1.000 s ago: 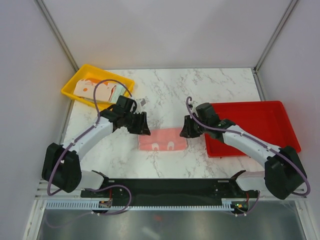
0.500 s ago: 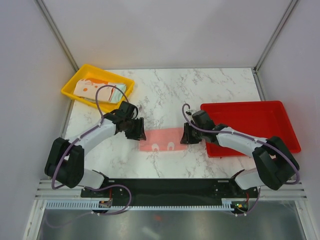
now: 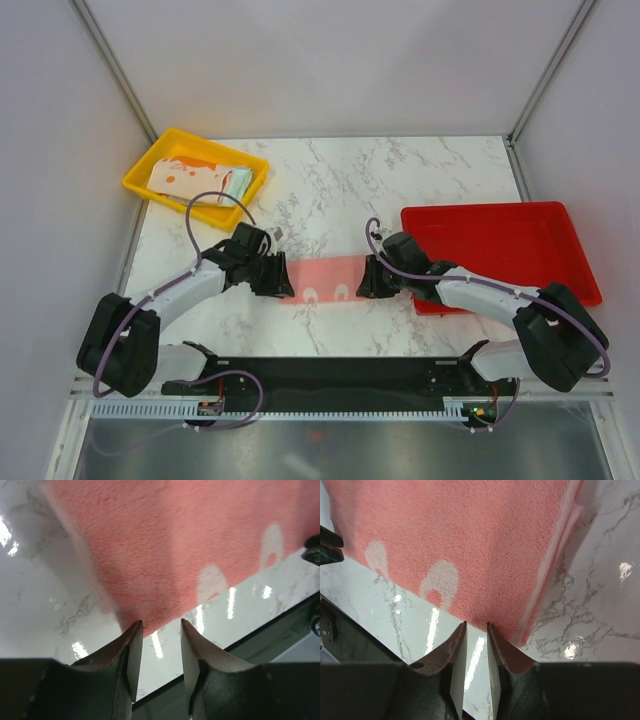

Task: Fold and stack the towels
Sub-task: Fold the towel

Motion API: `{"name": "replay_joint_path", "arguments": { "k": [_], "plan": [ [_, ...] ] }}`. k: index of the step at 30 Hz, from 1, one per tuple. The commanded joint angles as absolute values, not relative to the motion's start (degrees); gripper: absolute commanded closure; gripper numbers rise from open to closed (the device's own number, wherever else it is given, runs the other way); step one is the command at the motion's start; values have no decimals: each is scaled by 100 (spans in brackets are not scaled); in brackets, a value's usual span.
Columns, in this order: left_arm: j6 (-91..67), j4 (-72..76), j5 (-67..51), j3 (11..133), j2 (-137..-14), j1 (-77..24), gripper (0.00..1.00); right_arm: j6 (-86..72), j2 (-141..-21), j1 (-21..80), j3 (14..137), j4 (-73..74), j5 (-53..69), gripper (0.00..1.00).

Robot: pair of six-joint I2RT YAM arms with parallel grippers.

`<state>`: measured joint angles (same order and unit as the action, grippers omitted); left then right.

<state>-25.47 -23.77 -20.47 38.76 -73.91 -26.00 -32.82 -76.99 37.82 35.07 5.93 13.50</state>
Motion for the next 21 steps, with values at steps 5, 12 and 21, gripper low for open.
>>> {"name": "replay_joint_path", "arguments": {
  "k": [5,12,21],
  "plan": [
    [-2733,-2434,-1310,4112,-7673,-2602,57,-3445,-7717,3929,3392,255,1134,68],
    [-2610,-2936,-791,4711,-7356,-2532,48,-3314,-7321,3929,4033,957,546,65],
    [-2672,-2102,-1143,4070,-7567,-2443,32,-2953,-8446,3929,4737,870,71,64]
  ]
}}
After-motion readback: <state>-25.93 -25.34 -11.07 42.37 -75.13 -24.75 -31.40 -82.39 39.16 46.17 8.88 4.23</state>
